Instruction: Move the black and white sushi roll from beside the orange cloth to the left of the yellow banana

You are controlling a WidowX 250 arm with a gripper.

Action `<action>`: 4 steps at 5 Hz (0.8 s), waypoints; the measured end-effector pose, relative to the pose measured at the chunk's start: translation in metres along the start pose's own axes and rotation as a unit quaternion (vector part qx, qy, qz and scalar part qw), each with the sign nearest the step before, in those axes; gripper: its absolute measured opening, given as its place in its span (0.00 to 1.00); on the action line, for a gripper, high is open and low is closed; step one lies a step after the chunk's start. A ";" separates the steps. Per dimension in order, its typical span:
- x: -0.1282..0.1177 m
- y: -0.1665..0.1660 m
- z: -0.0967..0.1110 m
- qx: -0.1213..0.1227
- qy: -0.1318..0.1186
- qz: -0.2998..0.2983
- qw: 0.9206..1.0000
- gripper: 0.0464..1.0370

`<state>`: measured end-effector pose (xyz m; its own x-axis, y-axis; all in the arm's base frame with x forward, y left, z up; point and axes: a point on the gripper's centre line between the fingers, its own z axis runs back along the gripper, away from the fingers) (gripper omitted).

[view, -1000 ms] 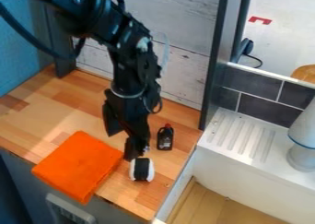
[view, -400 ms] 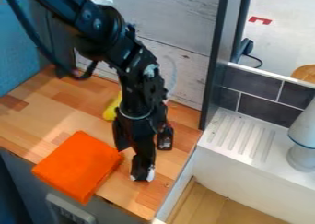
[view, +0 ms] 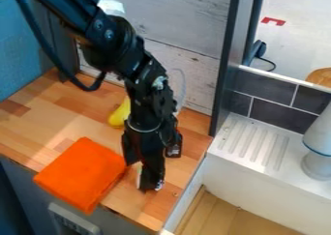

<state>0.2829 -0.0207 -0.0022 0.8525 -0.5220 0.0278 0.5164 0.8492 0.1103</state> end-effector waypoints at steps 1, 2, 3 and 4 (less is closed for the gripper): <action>0.005 0.000 -0.001 -0.004 -0.008 0.000 1.000 0.91; 0.010 -0.003 -0.001 0.004 -0.017 -0.003 1.000 0.65; 0.013 -0.004 -0.001 0.019 -0.022 0.003 1.000 0.48; 0.011 -0.004 -0.002 0.024 -0.023 0.010 0.999 0.41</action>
<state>0.2906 -0.0292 -0.0047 0.8574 -0.5091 0.0751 0.4939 0.8551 0.1577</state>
